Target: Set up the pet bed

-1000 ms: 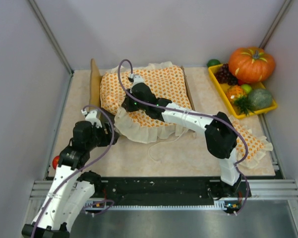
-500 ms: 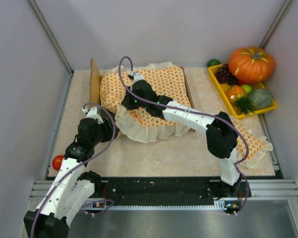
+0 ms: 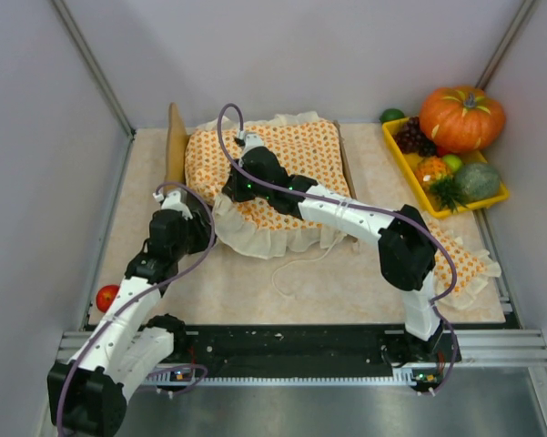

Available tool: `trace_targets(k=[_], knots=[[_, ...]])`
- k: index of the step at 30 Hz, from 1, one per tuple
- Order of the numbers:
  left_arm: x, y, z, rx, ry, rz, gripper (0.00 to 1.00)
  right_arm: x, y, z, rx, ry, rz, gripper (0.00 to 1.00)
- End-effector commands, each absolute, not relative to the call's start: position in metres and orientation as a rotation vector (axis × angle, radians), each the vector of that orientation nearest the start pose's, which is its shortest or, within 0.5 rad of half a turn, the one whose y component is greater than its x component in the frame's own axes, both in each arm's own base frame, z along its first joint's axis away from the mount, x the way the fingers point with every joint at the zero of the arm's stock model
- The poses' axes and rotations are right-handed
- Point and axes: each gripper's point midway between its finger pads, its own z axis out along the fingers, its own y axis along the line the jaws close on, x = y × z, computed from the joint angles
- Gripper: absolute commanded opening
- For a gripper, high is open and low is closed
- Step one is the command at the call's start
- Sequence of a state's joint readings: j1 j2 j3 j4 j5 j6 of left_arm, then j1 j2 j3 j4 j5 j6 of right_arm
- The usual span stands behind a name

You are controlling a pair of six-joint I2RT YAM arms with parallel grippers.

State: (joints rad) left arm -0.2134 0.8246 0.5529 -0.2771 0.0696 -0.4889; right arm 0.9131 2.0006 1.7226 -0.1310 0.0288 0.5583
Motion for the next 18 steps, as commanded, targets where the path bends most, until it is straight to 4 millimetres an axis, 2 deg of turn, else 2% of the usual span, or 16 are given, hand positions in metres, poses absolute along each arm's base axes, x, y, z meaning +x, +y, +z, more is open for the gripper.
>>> trace_targets(k=[1, 5, 9, 12, 13, 16, 18], knots=[[0.2888, -0.101, 0.1596, -0.213, 2.051, -0.536, 0.45, 0.3604, 0.4843, 0.2476, -0.332, 1.989, 0.944, 0.0], [0.2911, -0.1016, 0.1556, -0.215, 2.046, -0.539, 0.44, 0.3594, 0.4855, 0.2474, -0.336, 1.99, 0.947, 0.0], [0.296, -0.1069, 0.1539, -0.189, 2.027, -0.552, 0.37, 0.3591, 0.4861, 0.2469, -0.337, 1.991, 0.951, 0.0], [0.2974, -0.1099, 0.1521, -0.166, 2.02, -0.548, 0.27, 0.3595, 0.4857, 0.2462, -0.333, 1.992, 0.948, 0.0], [0.2971, -0.1102, 0.1508, -0.165, 2.029, -0.541, 0.19, 0.3592, 0.4859, 0.2463, -0.333, 1.993, 0.951, 0.0], [0.2953, -0.1063, 0.1516, -0.163, 2.047, -0.507, 0.05, 0.3594, 0.4856, 0.2463, -0.333, 1.994, 0.947, 0.0], [0.2931, -0.1021, 0.1569, -0.165, 2.039, -0.485, 0.04, 0.3611, 0.4846, 0.2466, -0.327, 1.992, 0.942, 0.0]])
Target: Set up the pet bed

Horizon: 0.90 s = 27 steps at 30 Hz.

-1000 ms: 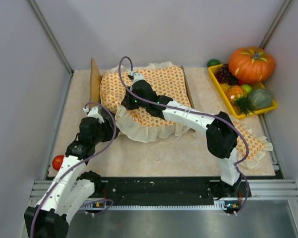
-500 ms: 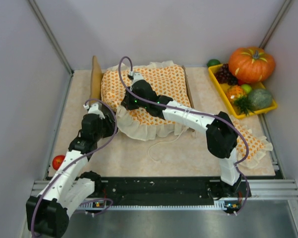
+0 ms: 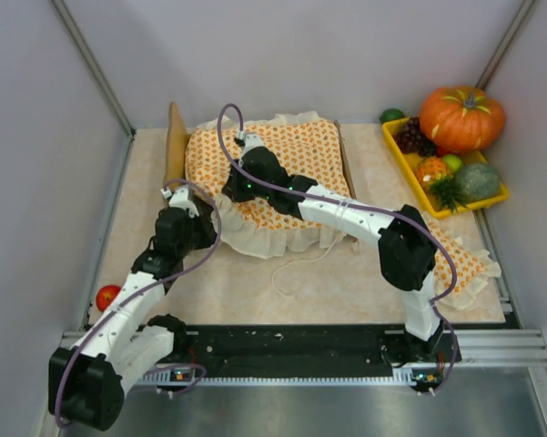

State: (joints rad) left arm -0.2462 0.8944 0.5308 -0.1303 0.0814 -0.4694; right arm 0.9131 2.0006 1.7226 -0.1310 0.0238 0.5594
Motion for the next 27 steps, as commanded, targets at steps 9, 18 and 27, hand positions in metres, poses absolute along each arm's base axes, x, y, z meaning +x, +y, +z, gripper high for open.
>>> trace_targets(k=[9, 18, 27], knots=[[0.278, -0.087, 0.191, -0.075, 2.036, -0.378, 0.0, 0.365, 0.478, 0.249, -0.319, 1.992, 0.937, 0.0], [0.276, -0.078, 0.228, -0.037, 2.142, -0.285, 0.0, 0.362, 0.478, 0.25, -0.324, 1.995, 0.951, 0.0], [0.304, -0.092, 0.285, 0.136, 2.028, -0.303, 0.0, 0.36, 0.476, 0.254, -0.307, 1.996, 0.969, 0.0]])
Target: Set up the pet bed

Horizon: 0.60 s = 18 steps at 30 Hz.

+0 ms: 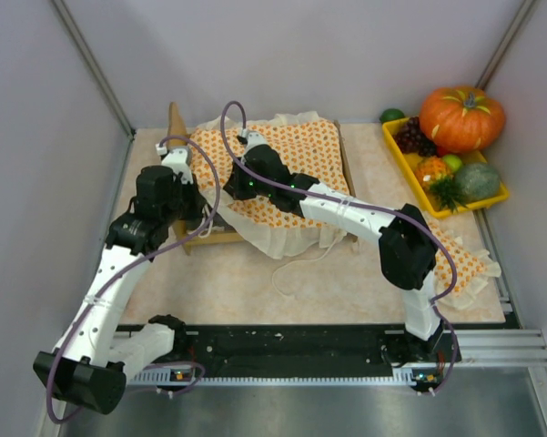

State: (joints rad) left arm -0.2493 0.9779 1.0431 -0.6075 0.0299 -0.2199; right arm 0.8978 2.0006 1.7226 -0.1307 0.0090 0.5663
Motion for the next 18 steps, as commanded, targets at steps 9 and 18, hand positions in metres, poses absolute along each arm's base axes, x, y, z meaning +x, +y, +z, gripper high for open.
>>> trace_targets(k=[9, 18], knots=[[0.302, -0.102, 0.284, 0.206, 2.042, -0.347, 0.0, 0.353, 0.476, 0.255, -0.315, 1.995, 1.003, 0.0], [0.316, -0.07, 0.25, 0.043, 2.133, -0.308, 0.0, 0.35, 0.477, 0.259, -0.324, 1.991, 1.019, 0.0]])
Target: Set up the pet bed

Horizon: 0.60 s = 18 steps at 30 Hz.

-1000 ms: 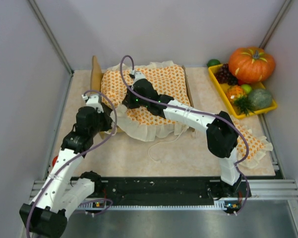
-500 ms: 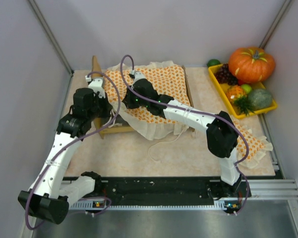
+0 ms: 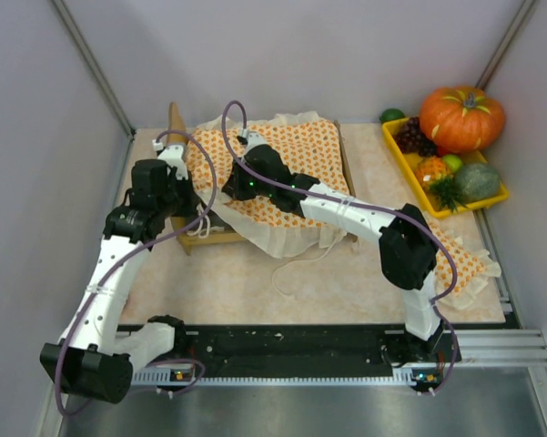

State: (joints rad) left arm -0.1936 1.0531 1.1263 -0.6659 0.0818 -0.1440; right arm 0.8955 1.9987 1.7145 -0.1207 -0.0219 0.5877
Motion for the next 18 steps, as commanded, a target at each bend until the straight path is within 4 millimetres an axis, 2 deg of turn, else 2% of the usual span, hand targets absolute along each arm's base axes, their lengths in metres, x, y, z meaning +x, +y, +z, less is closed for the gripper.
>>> trace_targets(k=[1, 6, 9, 11, 13, 14, 15, 18], knots=[[0.319, -0.072, 0.251, 0.05, 2.122, -0.33, 0.0, 0.35, 0.476, 0.257, -0.322, 1.995, 1.018, 0.0], [0.337, -0.081, 0.274, 0.111, 2.037, -0.367, 0.0, 0.349, 0.477, 0.256, -0.321, 1.998, 1.03, 0.0], [0.343, -0.09, 0.28, 0.151, 2.022, -0.414, 0.0, 0.349, 0.478, 0.254, -0.32, 2.001, 1.034, 0.0], [0.341, -0.1, 0.279, 0.176, 2.005, -0.481, 0.0, 0.349, 0.479, 0.255, -0.319, 1.998, 1.041, 0.0], [0.338, -0.107, 0.291, 0.206, 1.933, -0.521, 0.0, 0.348, 0.48, 0.254, -0.321, 2.001, 1.04, 0.0], [0.336, -0.11, 0.287, 0.219, 1.923, -0.546, 0.0, 0.349, 0.48, 0.254, -0.323, 1.998, 1.042, 0.0], [0.336, -0.111, 0.293, 0.227, 1.886, -0.55, 0.0, 0.348, 0.48, 0.254, -0.321, 1.999, 1.045, 0.0], [0.331, -0.113, 0.289, 0.227, 1.896, -0.569, 0.0, 0.348, 0.48, 0.256, -0.322, 1.997, 1.051, 0.0]])
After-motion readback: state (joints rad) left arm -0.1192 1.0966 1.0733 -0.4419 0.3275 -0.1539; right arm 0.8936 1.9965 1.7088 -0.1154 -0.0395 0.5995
